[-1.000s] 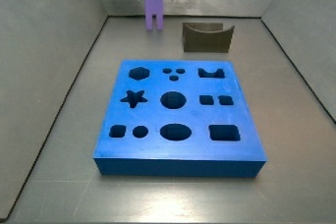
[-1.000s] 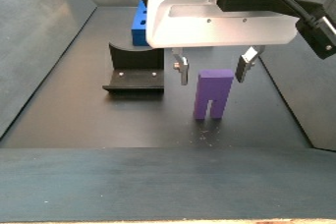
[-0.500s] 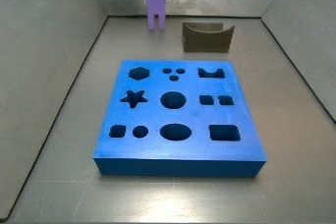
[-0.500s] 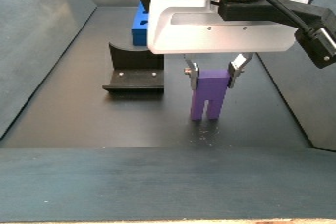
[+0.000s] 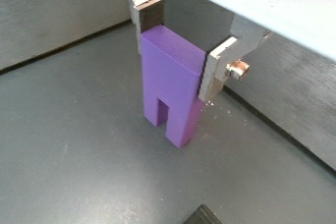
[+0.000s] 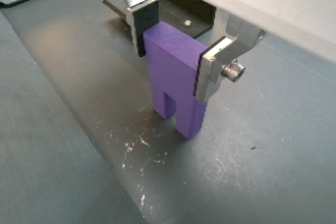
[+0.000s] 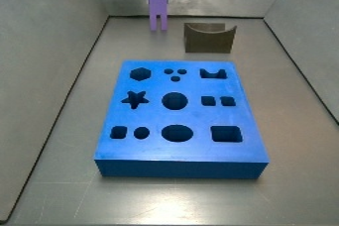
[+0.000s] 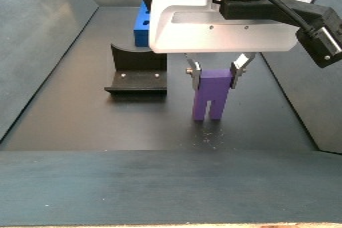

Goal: Pick up the double-square object. Move to above the board. Insert the double-square object.
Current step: Pick up the double-square object, then move to above the board.

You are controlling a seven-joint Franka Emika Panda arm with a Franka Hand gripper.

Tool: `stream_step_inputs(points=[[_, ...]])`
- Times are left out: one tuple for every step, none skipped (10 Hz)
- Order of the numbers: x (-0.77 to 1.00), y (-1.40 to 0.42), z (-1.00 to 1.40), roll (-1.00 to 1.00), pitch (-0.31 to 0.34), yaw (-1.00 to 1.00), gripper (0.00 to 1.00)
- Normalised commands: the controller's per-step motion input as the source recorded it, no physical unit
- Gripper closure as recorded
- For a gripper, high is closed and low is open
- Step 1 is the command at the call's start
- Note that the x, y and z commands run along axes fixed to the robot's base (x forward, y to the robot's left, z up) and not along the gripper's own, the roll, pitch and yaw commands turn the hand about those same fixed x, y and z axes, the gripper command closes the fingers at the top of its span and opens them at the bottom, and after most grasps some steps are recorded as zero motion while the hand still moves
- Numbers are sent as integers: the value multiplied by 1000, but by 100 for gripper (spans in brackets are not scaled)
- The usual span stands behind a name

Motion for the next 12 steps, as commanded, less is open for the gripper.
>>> stream_step_inputs(points=[[0, 0, 0, 0, 0, 0, 100], [0, 0, 0, 0, 0, 0, 100], [0, 0, 0, 0, 0, 0, 100], [0, 0, 0, 0, 0, 0, 100], [0, 0, 0, 0, 0, 0, 100], [0, 0, 0, 0, 0, 0, 100], [563, 153, 1000, 48, -258, -65, 100], [615, 133, 1000, 35, -234, -167, 100], [586, 124, 1000, 4, -135, -159, 100], [552, 118, 1000, -29, -26, -120, 100], [531, 114, 1000, -48, 36, -94, 100], [515, 111, 1000, -57, 63, -79, 100]])
